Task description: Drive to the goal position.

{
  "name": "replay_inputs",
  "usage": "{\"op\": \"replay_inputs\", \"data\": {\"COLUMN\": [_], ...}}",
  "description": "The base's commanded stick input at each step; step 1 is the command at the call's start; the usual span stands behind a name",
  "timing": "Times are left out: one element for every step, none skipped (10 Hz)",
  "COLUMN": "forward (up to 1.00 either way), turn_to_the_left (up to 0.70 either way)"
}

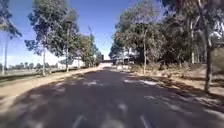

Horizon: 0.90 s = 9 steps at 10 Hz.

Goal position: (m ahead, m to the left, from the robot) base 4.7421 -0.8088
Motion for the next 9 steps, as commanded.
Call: {"op": "replay_inputs", "data": {"forward": [1.00, 1.00, 1.00, 1.00, 1.00, 1.00, 1.00, 1.00, 1.00], "turn_to_the_left": [0.00, 0.00, 0.00, 0.00, 0.00, 0.00, 0.00, 0.00, 0.00]}}
